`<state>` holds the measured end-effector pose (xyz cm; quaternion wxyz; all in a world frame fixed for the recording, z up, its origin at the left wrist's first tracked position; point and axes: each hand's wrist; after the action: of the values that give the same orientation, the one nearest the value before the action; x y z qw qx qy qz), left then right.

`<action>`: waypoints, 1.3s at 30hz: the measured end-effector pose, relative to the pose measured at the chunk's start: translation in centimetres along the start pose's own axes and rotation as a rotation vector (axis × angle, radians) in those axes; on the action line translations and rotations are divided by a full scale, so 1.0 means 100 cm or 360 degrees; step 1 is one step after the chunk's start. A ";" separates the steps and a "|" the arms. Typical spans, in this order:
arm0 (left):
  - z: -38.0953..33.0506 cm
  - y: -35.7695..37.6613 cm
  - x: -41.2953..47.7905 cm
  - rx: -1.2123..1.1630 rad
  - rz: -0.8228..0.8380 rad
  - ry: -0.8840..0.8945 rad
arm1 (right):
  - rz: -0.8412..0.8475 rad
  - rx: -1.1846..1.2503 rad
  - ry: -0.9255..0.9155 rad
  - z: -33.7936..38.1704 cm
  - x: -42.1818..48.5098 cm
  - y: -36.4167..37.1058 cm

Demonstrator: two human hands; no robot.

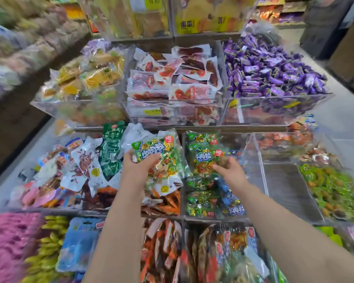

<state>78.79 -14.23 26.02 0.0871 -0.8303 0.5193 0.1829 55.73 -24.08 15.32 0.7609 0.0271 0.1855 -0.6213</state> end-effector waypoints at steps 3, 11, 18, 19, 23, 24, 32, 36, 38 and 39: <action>-0.007 0.002 0.007 -0.0061 0.0037 -0.0024 | -0.0129 -0.0204 0.0000 -0.008 0.018 0.020; 0.001 0.003 0.025 -0.0195 0.0066 -0.0009 | -0.0230 -0.0429 0.0004 -0.006 0.028 0.038; 0.008 0.005 0.030 -0.0216 0.0096 -0.0013 | -0.0001 -0.0090 -0.0064 -0.008 0.046 0.045; 0.007 0.005 0.030 -0.0208 0.0108 0.0005 | 0.0008 -0.0071 -0.0092 -0.009 0.049 0.047; 0.003 0.007 0.029 -0.0175 0.0171 0.0030 | 0.0015 -0.0171 -0.0212 -0.016 0.054 0.043; 0.003 0.008 0.029 -0.0165 0.0181 0.0035 | 0.0058 -0.0249 -0.0222 -0.018 0.055 0.038; 0.014 0.014 0.029 -0.0204 0.0168 0.0062 | 0.0164 -0.0546 -0.0384 -0.014 0.056 0.003; 0.014 0.013 0.028 -0.0200 0.0168 0.0056 | 0.0216 -0.0819 -0.0508 -0.001 0.063 0.006; 0.015 0.013 0.029 -0.0212 0.0166 0.0061 | 0.0262 -0.0994 -0.0481 0.007 0.070 0.005; 0.015 0.014 0.028 -0.0212 0.0162 0.0062 | 0.0293 -0.1093 -0.0460 0.011 0.072 0.005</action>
<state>78.34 -16.70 23.59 0.0122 -0.8101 0.5492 0.2050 57.59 -31.00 13.98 0.7966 -0.3005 0.2704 -0.4495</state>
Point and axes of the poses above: each hand's wrist, its own x-axis towards the middle knuckle, its own y-axis out of the palm, z = x × y, and after that the axes turned 9 degrees about z, right-handed
